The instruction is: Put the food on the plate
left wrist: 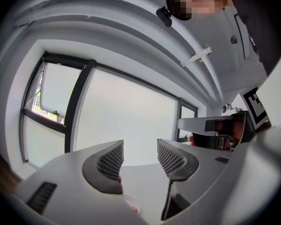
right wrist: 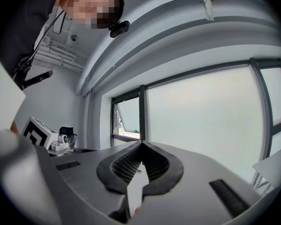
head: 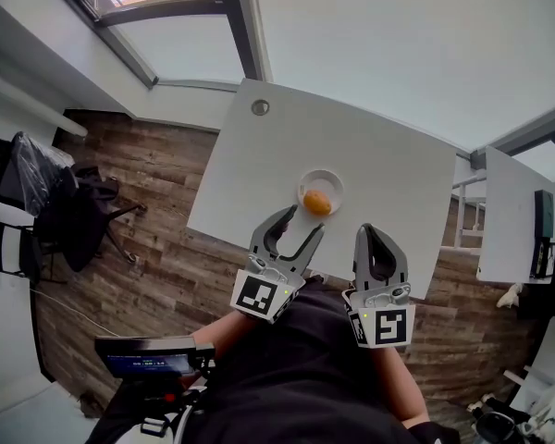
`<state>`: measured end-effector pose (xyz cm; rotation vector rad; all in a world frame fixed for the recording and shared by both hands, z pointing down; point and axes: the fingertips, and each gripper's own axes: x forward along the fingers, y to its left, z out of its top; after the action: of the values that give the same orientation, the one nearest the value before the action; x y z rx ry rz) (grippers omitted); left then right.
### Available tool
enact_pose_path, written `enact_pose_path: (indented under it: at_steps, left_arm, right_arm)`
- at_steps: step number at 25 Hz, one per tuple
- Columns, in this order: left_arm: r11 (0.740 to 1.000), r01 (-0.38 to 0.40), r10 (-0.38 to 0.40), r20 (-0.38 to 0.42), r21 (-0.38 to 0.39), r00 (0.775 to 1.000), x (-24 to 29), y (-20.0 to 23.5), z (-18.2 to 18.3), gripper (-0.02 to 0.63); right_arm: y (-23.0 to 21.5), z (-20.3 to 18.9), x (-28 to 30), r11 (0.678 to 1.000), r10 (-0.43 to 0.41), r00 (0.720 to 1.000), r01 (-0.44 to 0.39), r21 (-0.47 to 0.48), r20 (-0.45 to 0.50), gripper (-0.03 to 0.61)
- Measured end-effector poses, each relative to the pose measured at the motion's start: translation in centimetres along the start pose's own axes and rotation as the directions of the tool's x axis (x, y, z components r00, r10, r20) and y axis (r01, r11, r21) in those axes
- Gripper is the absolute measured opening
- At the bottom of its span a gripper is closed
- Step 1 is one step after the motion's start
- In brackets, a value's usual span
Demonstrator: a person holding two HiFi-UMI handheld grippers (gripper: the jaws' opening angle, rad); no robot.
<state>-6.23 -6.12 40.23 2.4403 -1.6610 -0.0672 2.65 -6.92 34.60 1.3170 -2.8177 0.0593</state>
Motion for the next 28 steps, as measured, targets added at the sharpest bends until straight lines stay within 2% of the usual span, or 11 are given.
enact_pose_path:
  at_steps: [3,11,13,16,17,28]
  left_arm:
    - [0.997,-0.016,0.012,0.048,0.073,0.999,-0.3,-0.1,1.9,0.184]
    - [0.996,-0.002,-0.005,0.071,0.091,0.997,-0.2,-0.6,3.7,0.181]
    - [0.994,-0.002,-0.007,0.080,0.107,0.997,-0.3,-0.7,4.0,0.135]
    - [0.991,-0.009,-0.004,0.102,0.130,0.995,-0.6,-0.6,4.3,0.017]
    - [0.991,-0.012,-0.002,0.104,0.133,0.995,-0.7,-0.6,4.3,0.006]
    - [0.995,-0.005,-0.001,0.063,0.104,0.998,-0.8,-1.8,3.2,0.006]
  right_arm:
    - [0.1,0.0,0.0,1.000,0.004,1.000,-0.004,0.004,-0.003,-0.003]
    - [0.6,-0.1,0.1,1.000,0.016,1.000,-0.016,0.010,-0.002,-0.003]
    - [0.7,-0.3,0.0,1.000,0.021,1.000,-0.021,0.017,-0.005,-0.003]
    - [0.7,-0.4,-0.1,1.000,0.020,1.000,-0.019,0.024,-0.007,-0.003]
    - [0.7,-0.3,-0.1,1.000,0.018,1.000,-0.018,0.024,-0.006,-0.003]
    - [1.3,-0.3,-0.2,1.000,0.028,1.000,-0.028,-0.004,0.000,-0.003]
